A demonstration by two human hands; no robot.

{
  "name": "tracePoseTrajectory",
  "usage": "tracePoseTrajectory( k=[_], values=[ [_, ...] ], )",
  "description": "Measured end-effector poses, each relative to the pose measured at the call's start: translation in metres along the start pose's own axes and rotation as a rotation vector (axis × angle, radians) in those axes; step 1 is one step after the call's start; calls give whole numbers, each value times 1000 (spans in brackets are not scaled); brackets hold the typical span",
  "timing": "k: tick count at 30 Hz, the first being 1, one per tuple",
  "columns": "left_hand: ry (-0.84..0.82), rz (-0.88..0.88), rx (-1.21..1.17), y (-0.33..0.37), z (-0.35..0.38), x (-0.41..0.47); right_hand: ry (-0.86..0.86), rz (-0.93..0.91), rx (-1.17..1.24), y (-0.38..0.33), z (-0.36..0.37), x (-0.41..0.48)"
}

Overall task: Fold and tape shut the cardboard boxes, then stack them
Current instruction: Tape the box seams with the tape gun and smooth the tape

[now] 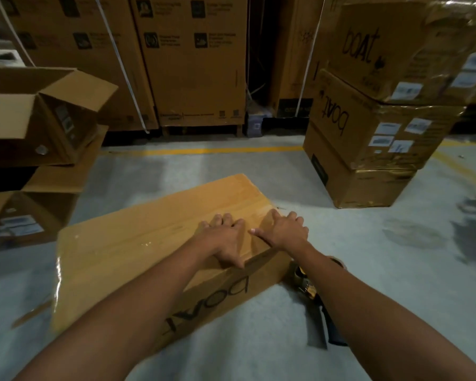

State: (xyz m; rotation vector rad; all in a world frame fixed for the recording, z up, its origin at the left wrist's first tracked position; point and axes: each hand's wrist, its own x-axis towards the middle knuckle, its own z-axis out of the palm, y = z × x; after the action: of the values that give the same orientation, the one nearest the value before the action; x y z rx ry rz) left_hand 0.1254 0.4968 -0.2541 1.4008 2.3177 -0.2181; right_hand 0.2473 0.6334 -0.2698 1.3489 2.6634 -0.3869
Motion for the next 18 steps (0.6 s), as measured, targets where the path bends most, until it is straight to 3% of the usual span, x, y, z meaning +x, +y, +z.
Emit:
tracePoseTrajectory(
  k=[4,9,12,15,18],
  values=[
    [-50,90,134,-10,6,-30,27,85,80,-3,12,-56],
    [-2,121,251,-33,28,-63,76,39,20,-28,18,-121],
    [76,20,106,-42,45,-76,78,61,79,-32,19,-125],
    [175,-37,-156,-40,56,-83,138,-39,23,-28,19,-107],
    [434,-63,-280,-32,71,-76,177,-200,-27,-28,19,-69]
  ],
)
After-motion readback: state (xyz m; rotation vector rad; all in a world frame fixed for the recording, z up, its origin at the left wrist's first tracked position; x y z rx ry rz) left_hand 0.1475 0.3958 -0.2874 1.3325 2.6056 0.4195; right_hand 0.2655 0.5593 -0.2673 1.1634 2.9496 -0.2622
